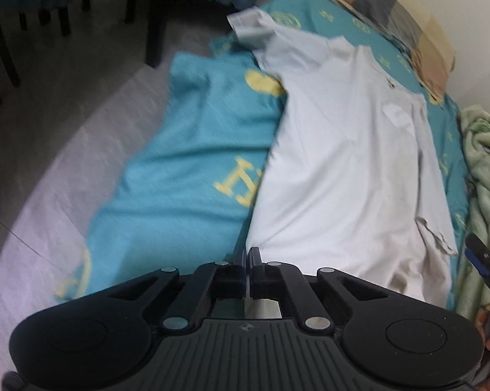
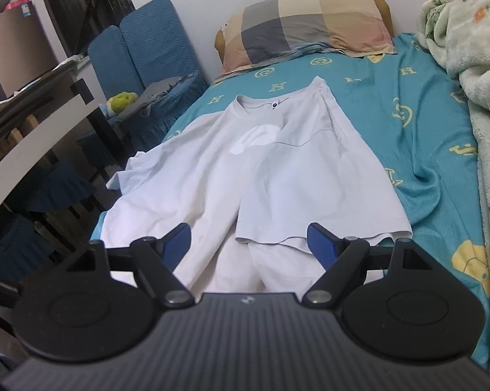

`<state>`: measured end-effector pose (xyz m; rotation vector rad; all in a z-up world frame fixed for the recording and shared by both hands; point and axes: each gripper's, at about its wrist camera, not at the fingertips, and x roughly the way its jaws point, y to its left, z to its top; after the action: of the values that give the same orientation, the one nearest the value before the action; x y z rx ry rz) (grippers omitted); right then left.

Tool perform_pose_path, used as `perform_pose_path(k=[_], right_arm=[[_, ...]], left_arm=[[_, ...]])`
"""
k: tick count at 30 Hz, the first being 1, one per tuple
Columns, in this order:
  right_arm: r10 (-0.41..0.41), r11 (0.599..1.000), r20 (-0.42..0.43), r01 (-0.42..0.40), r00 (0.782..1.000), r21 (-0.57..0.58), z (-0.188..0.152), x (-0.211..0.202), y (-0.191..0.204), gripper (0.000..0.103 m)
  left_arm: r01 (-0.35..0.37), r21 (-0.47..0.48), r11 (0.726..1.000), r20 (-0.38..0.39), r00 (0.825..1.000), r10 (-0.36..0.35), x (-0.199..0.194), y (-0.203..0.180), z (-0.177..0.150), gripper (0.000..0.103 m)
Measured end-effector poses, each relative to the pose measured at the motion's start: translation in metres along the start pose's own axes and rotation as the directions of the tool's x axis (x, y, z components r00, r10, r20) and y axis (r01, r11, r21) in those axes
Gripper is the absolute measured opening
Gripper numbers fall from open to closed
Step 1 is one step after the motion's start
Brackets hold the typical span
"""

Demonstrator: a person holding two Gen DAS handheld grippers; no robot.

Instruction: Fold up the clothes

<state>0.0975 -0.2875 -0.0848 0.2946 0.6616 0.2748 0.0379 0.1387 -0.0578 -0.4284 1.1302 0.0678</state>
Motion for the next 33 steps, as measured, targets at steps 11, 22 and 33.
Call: perform_pose_path(k=[11, 22, 33], right_arm=[[0.017, 0.999, -0.038, -0.018, 0.999, -0.027, -0.002, 0.01, 0.006, 0.08], [0.026, 1.0, -0.048, -0.026, 0.999, 0.001, 0.004, 0.03, 0.005, 0.08], [0.018, 1.0, -0.037, -0.017, 0.999, 0.019, 0.005, 0.028, 0.0, 0.08]], left_arm=[[-0.058, -0.057, 0.997, -0.045, 0.997, 0.055, 0.042, 0.02, 0.031, 0.026], [-0.08, 0.103, 0.991, -0.328, 0.938, 0.11, 0.04, -0.006, -0.021, 0.074], [-0.107, 0.255, 0.961, -0.387, 0.9, 0.203, 0.025, -0.026, -0.033, 0.002]])
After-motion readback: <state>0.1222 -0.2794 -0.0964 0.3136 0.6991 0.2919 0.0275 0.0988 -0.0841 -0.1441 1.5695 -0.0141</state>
